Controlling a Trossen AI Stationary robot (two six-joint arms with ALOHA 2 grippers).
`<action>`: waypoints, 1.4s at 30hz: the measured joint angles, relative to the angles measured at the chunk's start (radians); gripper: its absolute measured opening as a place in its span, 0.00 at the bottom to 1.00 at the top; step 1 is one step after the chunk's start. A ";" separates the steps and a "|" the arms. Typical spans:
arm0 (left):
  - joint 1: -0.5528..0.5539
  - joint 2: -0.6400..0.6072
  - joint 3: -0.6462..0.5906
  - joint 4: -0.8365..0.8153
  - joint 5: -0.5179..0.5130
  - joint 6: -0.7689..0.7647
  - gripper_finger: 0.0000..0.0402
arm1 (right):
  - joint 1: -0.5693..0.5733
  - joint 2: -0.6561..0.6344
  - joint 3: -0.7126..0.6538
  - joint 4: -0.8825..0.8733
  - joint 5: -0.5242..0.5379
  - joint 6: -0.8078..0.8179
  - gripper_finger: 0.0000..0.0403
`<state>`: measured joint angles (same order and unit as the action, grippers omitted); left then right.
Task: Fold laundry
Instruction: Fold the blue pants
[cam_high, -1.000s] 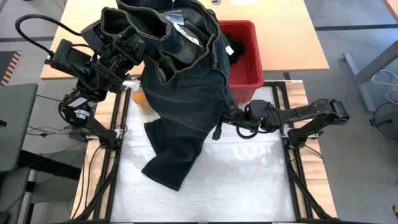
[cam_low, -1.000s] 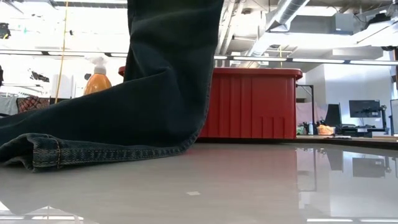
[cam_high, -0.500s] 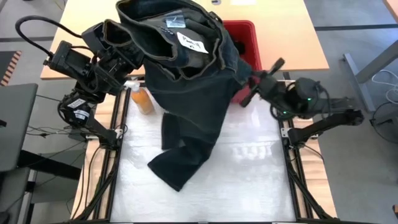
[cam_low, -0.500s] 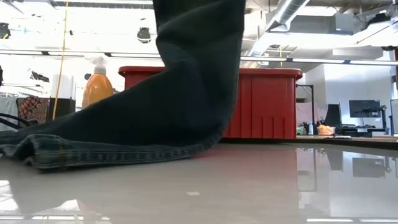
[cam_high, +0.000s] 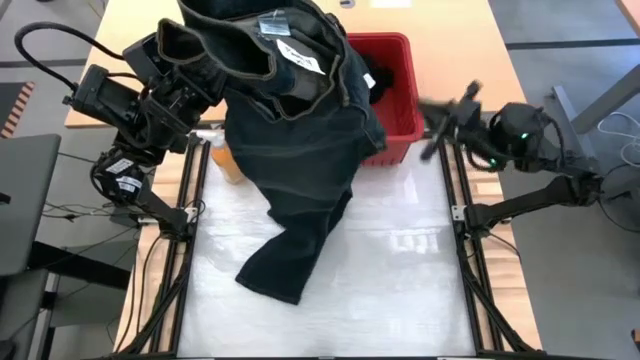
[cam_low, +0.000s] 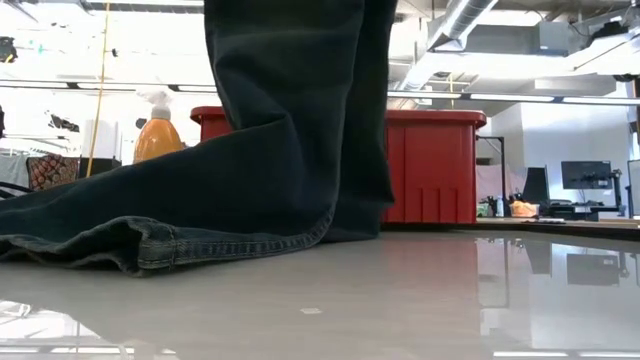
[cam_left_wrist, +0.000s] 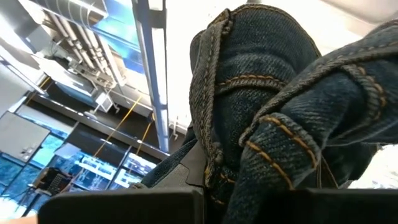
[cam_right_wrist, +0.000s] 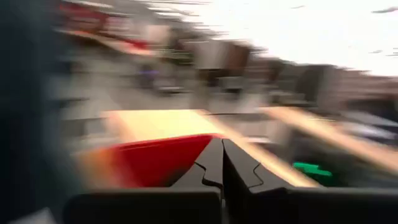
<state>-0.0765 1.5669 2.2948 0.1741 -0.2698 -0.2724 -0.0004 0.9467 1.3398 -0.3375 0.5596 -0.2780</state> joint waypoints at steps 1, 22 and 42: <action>0.000 0.000 0.000 0.000 -0.001 0.002 0.06 | 0.011 0.006 -0.005 -0.036 -0.057 0.036 0.05; 0.001 0.036 0.001 0.099 -0.116 0.002 0.06 | 0.319 0.486 -0.213 0.748 -0.383 0.324 0.05; -0.107 0.037 0.001 0.136 0.180 -0.075 0.06 | 0.030 0.702 -0.148 0.874 -0.021 0.326 0.05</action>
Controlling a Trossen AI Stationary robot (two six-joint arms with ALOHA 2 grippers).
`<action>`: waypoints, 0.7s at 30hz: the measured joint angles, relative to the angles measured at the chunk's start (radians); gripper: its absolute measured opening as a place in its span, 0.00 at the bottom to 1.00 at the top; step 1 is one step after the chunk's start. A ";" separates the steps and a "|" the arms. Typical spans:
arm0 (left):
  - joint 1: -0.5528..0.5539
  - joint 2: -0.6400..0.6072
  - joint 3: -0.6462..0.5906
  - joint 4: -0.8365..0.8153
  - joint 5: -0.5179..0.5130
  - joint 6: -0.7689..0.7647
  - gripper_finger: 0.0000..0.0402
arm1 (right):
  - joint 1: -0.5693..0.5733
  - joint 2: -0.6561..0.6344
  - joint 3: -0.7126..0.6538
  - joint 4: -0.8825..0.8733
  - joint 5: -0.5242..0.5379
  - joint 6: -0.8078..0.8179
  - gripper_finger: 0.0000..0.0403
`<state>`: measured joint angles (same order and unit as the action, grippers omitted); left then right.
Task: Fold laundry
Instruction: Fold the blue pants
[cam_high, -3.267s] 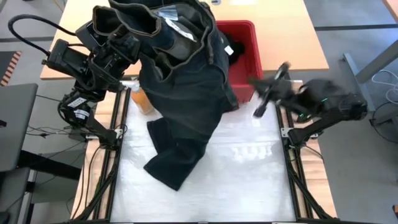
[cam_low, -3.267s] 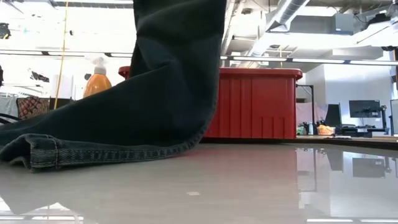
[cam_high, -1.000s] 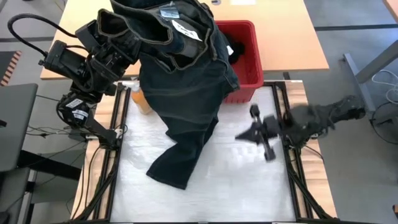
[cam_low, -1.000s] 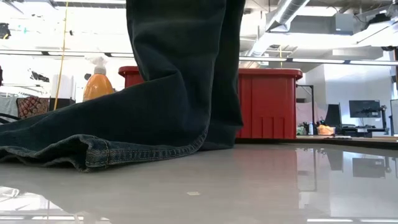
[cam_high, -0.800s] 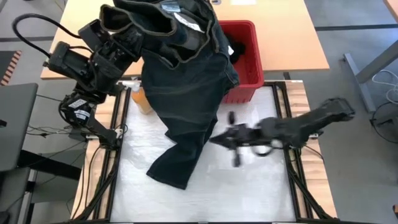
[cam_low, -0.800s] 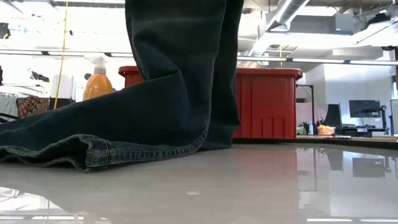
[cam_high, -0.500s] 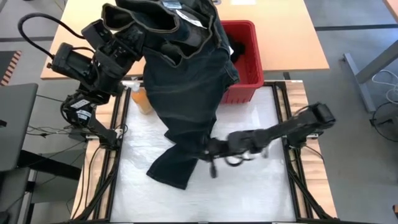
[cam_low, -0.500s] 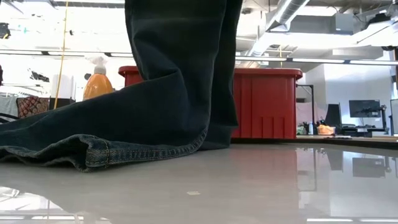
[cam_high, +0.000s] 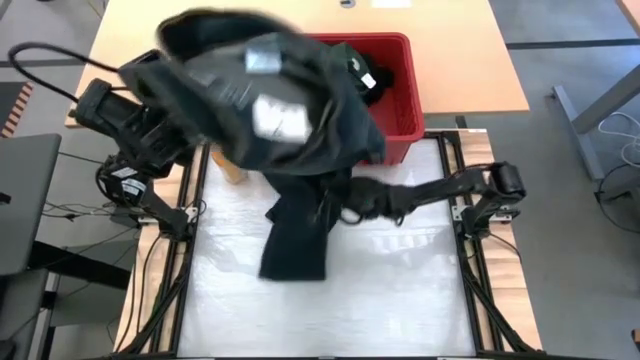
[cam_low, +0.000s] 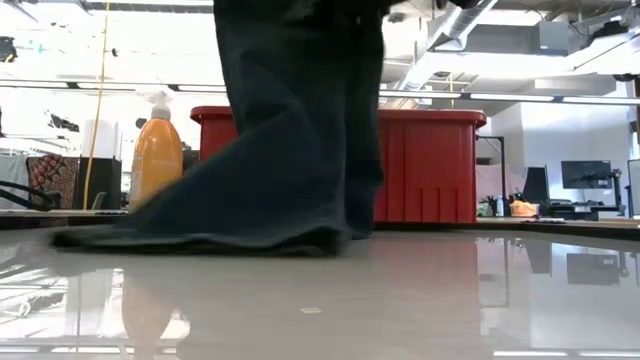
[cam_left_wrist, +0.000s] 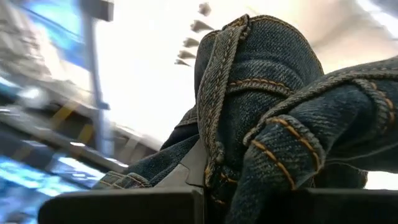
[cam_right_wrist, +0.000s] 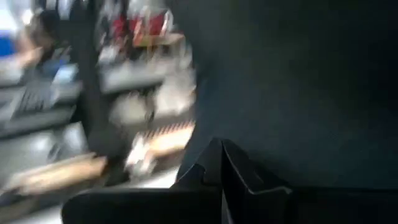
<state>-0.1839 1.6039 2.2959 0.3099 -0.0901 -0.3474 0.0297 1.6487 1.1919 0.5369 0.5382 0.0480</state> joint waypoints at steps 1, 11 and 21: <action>-0.011 0.000 0.000 0.000 0.028 -0.003 0.06 | -0.021 -0.028 0.000 0.024 0.009 -0.023 0.05; -0.127 -0.026 0.000 -0.029 0.078 0.152 0.06 | -0.061 -0.315 0.000 0.324 0.144 -0.278 0.05; -0.139 -0.032 0.000 -0.039 0.046 0.253 0.06 | 0.119 -0.184 -0.005 0.226 0.122 -0.157 0.05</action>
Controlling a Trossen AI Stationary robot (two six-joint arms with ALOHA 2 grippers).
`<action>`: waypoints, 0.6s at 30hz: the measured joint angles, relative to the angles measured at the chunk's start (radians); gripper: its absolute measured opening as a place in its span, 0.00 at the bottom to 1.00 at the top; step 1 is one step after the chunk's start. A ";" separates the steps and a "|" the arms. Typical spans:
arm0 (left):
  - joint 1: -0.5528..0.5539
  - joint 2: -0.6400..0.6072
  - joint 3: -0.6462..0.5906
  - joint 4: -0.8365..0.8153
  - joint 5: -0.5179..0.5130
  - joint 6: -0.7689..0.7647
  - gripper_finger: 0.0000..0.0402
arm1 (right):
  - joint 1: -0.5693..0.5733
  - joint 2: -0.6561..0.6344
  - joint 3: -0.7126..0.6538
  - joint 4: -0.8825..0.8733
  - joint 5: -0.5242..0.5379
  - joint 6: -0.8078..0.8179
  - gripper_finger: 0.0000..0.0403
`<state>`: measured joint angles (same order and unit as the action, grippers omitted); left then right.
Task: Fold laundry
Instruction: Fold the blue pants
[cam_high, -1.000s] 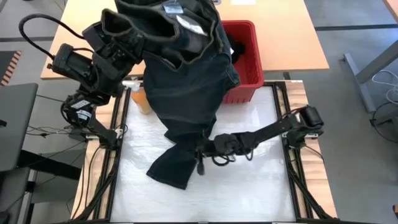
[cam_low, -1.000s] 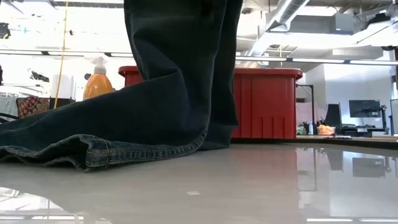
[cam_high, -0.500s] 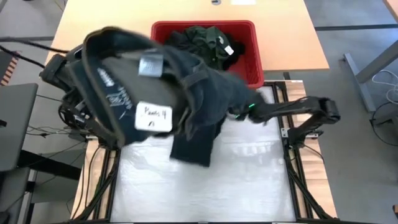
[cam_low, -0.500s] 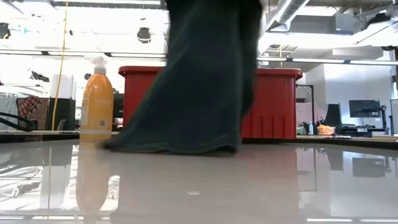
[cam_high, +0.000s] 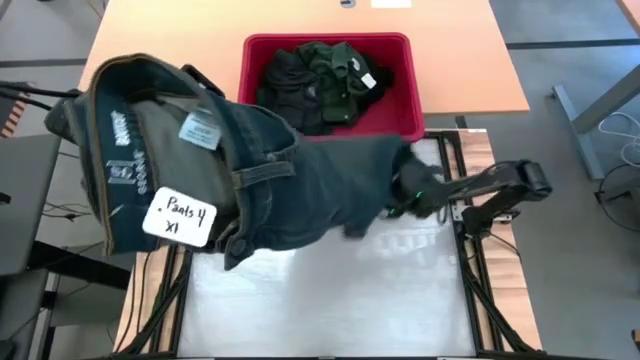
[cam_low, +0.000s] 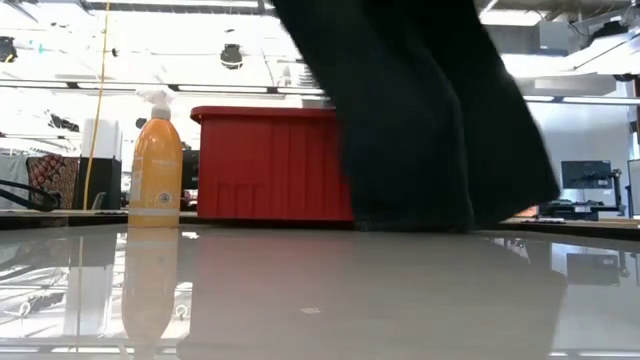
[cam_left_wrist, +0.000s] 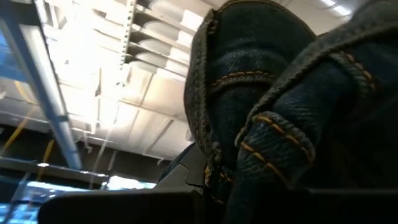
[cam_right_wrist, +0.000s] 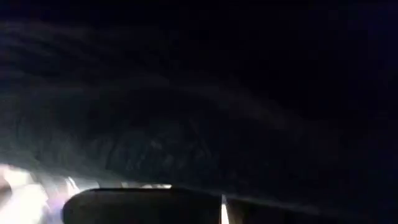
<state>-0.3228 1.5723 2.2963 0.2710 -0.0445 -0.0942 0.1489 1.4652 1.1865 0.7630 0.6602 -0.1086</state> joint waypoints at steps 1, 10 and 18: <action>0.001 0.000 0.000 0.000 -0.009 0.001 0.06 | 0.006 0.006 0.013 0.066 0.024 -0.070 0.05; 0.004 0.001 0.000 -0.040 -0.021 0.010 0.06 | 0.014 -0.044 0.063 0.101 0.083 -0.099 0.04; -0.011 -0.025 0.000 -0.362 0.038 0.129 0.06 | 0.012 -0.123 0.041 0.222 0.102 -0.249 0.04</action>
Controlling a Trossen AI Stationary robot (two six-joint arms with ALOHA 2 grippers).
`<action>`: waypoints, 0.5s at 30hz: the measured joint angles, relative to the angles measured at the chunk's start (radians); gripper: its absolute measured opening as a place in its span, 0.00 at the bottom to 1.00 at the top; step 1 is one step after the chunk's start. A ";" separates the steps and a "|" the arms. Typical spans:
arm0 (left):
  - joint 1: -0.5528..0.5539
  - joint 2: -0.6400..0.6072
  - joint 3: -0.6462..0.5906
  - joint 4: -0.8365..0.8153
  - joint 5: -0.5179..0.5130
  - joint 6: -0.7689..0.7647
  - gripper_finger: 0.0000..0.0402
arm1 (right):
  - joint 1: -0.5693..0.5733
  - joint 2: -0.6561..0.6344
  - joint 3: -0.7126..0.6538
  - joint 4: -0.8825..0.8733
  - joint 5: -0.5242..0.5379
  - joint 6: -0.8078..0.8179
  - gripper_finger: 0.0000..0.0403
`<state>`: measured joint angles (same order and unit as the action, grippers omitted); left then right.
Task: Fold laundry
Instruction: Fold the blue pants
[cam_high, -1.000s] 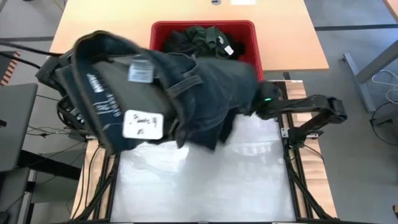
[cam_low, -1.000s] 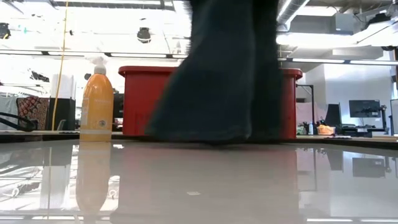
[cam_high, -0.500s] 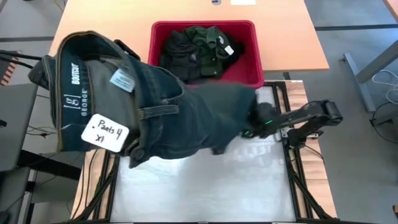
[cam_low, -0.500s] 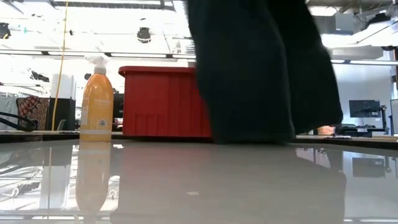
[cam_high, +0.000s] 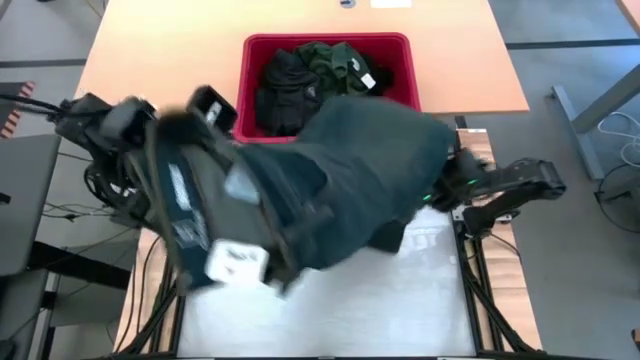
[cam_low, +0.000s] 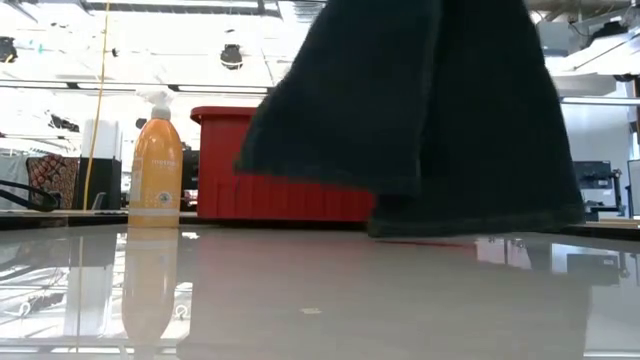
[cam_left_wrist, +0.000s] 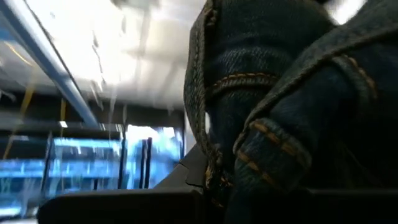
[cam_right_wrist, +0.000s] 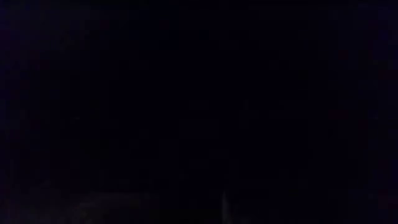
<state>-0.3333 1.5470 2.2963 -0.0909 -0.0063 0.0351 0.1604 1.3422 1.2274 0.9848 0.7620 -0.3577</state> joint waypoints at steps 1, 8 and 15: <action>0.000 -0.003 0.000 -0.062 0.008 0.015 0.06 | 0.000 -0.016 -0.011 -0.001 0.012 -0.016 0.04; -0.017 -0.020 0.000 -0.461 0.021 0.082 0.06 | -0.007 -0.164 -0.124 0.066 0.050 -0.157 0.04; -0.030 -0.018 -0.100 -0.755 0.022 -0.052 0.06 | -0.011 -0.321 -0.316 0.123 -0.021 -0.111 0.04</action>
<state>-0.3630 1.5290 2.1959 -0.8458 0.0160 -0.0170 0.1490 1.0212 0.9114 1.1083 0.7411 -0.4683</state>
